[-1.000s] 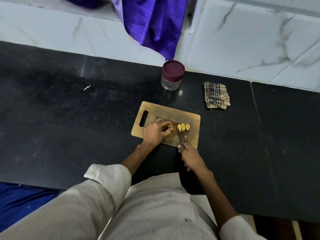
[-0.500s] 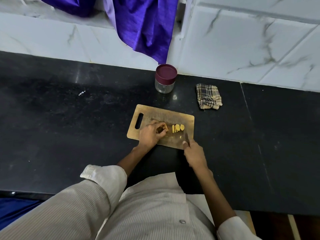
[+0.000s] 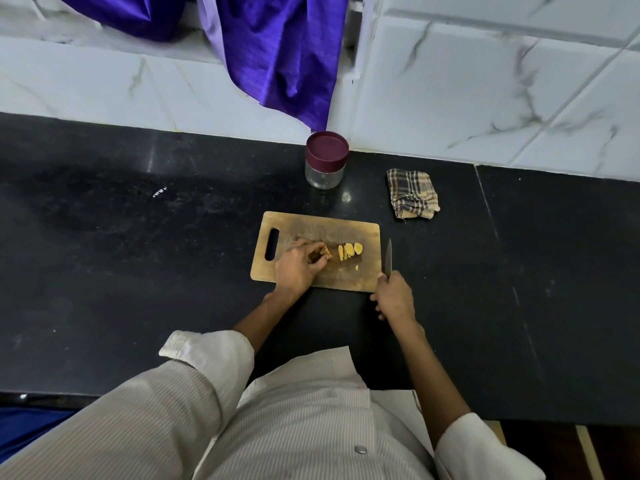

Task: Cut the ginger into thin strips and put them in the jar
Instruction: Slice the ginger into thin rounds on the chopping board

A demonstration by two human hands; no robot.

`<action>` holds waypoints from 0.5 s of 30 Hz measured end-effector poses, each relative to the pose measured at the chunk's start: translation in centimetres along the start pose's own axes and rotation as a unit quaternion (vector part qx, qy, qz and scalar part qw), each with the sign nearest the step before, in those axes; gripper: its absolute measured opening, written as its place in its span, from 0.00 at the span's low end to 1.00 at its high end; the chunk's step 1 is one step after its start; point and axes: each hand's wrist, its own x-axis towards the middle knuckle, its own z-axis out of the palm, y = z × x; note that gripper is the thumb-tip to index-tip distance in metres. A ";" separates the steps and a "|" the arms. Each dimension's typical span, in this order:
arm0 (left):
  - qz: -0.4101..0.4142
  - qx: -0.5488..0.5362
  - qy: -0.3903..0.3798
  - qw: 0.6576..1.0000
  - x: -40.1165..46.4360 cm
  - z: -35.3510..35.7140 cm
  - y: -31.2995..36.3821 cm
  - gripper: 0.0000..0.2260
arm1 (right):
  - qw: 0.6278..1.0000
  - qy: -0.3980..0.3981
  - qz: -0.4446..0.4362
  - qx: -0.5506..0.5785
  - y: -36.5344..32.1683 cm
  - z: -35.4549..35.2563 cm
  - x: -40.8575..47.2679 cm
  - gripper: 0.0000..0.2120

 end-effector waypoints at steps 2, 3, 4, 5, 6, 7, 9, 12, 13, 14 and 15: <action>-0.006 0.000 0.000 1.000 0.1 -0.2 0.1 0.15 | 1.000 -0.004 0.001 0.006 -0.3 -0.3 0.3 0.14; -0.009 0.000 0.001 1.000 0.2 -0.2 0.1 0.15 | 1.000 -0.007 0.003 0.005 -0.4 -0.4 0.5 0.14; -0.011 -0.003 0.002 1.000 0.2 -0.3 0.1 0.15 | 1.000 -0.012 0.003 0.004 -0.5 -0.5 0.6 0.14; -0.010 -0.007 0.002 1.000 0.2 -0.3 0.1 0.15 | 1.000 -0.018 0.001 0.004 -0.5 -0.7 0.7 0.14; -0.007 -0.012 0.002 1.000 0.2 -0.3 0.1 0.15 | 1.000 -0.024 -0.003 0.001 -0.6 -0.8 0.7 0.15; -0.004 -0.014 0.002 1.000 0.2 -0.3 0.1 0.15 | 0.999 -0.031 -0.005 -0.005 -0.6 -0.9 0.7 0.15; 0.001 -0.011 0.002 1.000 0.2 -0.3 0.1 0.15 | 0.999 -0.038 -0.008 -0.016 -0.4 -1.0 0.7 0.15; 0.002 -0.009 0.001 1.000 0.2 -0.4 0.1 0.15 | 0.999 -0.026 -0.007 -0.027 -0.1 -0.7 0.4 0.15; 0.003 -0.008 0.003 1.000 0.2 -0.3 0.1 0.15 | 0.999 -0.025 -0.010 -0.031 0.0 -0.6 0.3 0.15; 0.004 -0.008 0.004 1.000 0.2 -0.3 0.1 0.15 | 0.999 -0.026 -0.015 -0.035 0.1 -0.4 0.2 0.15; 0.004 -0.008 0.004 1.000 0.2 -0.3 0.1 0.15 | 0.999 -0.027 -0.020 -0.039 0.1 -0.3 0.0 0.15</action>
